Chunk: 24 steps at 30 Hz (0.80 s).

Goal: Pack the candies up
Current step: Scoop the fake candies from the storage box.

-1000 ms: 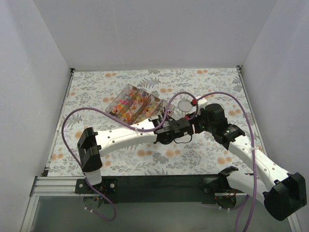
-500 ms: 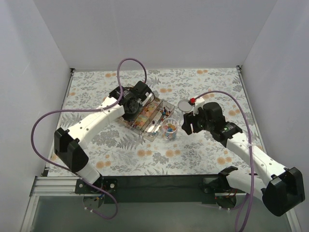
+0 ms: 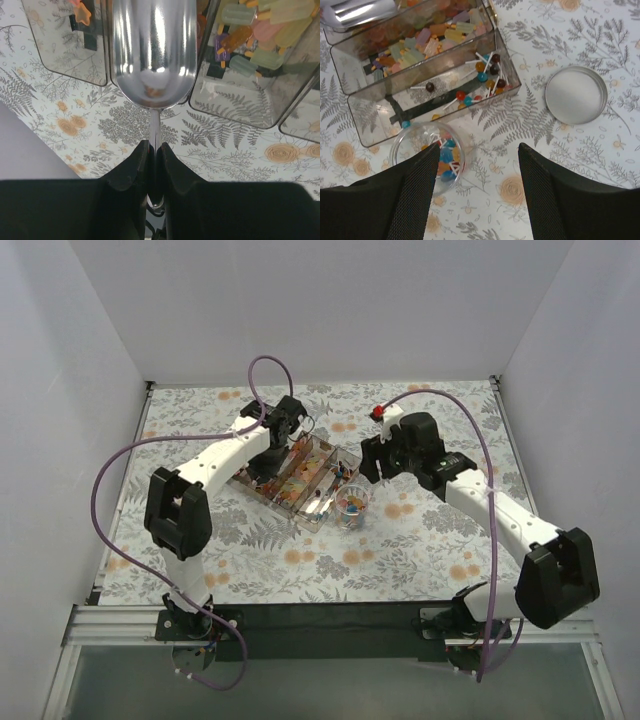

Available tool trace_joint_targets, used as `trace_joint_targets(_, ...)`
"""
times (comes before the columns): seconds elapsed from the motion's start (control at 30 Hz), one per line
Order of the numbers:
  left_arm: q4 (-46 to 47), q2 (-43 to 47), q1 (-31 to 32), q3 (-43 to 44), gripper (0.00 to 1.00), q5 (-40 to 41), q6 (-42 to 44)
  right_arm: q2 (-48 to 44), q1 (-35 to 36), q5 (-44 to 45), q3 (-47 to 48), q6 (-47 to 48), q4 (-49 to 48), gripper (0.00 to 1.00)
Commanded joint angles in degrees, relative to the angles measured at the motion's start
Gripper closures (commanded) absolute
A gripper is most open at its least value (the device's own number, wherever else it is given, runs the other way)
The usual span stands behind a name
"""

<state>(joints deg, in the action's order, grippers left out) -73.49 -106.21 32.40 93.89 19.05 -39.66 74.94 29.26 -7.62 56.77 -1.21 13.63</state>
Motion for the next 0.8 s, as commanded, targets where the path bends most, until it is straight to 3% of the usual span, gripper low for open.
trace_joint_targets(0.0, -0.07, 0.22, -1.64, 4.72, 1.00, -1.20, 0.28, 4.24, -0.25, -0.73, 5.18, 0.95, -3.34, 0.30)
trace_joint_targets(0.33, -0.16, -4.00, -2.43, 6.92, 1.00, -3.76, 1.87, 13.74, -1.48, 1.11, 8.88, 3.05, -6.25, 0.30)
trace_joint_targets(0.77, 0.11, -4.62, -2.52, 6.66, 1.00, -4.37, 2.75, 30.96, -2.10, -2.22, 21.61, 13.86, -4.93, 0.44)
